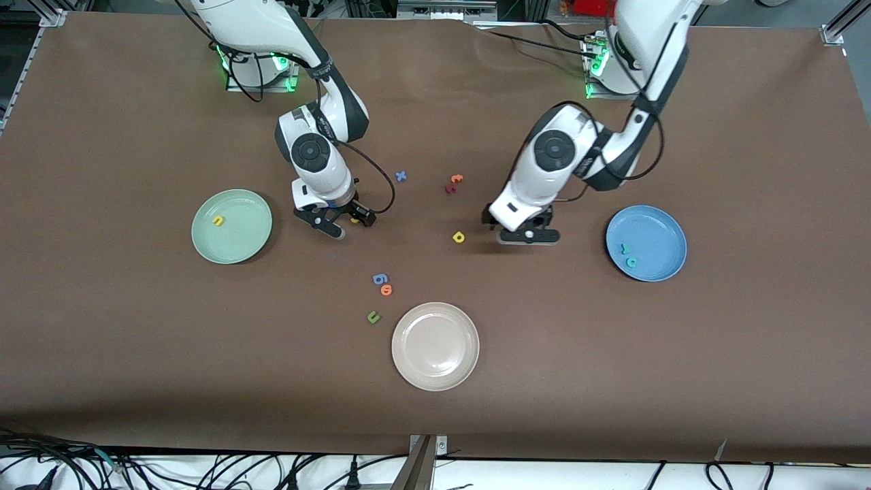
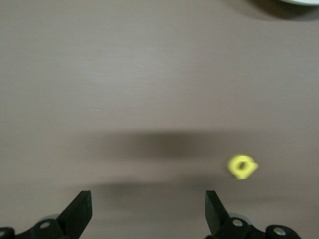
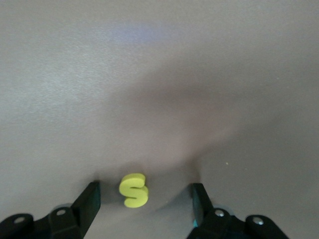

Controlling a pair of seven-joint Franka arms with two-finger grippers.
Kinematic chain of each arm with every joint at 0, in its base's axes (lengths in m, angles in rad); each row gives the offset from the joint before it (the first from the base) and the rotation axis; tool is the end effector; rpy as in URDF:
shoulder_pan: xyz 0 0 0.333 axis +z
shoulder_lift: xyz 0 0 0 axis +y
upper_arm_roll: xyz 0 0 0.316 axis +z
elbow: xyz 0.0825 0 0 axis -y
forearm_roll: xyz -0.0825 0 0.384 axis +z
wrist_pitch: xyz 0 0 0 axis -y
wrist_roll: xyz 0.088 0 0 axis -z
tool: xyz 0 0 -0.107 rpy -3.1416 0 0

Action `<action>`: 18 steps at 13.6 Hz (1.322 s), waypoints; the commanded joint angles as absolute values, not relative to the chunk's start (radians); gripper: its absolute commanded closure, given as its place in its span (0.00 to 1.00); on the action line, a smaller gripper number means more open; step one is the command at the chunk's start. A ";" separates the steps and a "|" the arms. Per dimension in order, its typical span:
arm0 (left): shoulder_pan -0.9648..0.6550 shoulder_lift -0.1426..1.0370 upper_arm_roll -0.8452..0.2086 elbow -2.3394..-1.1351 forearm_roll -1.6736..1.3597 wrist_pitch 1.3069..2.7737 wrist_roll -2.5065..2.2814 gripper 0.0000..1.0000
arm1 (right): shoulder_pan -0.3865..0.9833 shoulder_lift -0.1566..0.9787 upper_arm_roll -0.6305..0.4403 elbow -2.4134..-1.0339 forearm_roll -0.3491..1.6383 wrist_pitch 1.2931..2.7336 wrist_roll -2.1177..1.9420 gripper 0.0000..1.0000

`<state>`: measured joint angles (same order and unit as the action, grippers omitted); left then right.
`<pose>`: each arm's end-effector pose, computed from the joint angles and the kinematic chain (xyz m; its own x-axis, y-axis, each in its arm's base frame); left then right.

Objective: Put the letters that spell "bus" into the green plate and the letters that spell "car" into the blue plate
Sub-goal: 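Grasp yellow s with the right gripper while the left gripper reaches yellow a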

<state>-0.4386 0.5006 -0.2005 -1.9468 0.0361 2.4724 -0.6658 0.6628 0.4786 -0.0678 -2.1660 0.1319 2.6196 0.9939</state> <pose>0.5044 -0.3686 0.2293 0.9996 0.0238 -0.0166 0.0250 -0.9966 0.0789 0.4657 0.3105 0.1687 0.8736 -0.4850 -0.0398 -0.4853 -0.8743 0.0028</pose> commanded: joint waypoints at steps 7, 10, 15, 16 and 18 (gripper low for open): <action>-0.574 0.739 -0.184 -1.646 0.028 2.378 -0.799 0.00 | 0.670 0.451 -0.071 -2.197 0.144 2.637 0.979 0.46; -0.575 0.775 -0.184 -1.614 0.029 2.378 -0.801 0.00 | 0.670 0.454 -0.071 -2.197 0.144 2.637 0.976 0.60; -0.577 0.779 -0.183 -1.614 0.032 2.378 -0.788 0.03 | 0.672 0.454 -0.071 -2.197 0.144 2.634 0.974 0.90; -0.577 0.781 -0.183 -1.614 0.041 2.378 -0.788 0.09 | 0.672 0.454 -0.071 -2.194 0.144 2.629 0.974 0.91; -0.578 0.782 -0.183 -1.614 0.048 2.378 -0.788 0.30 | 0.672 0.449 -0.071 -2.191 0.143 2.623 0.970 0.91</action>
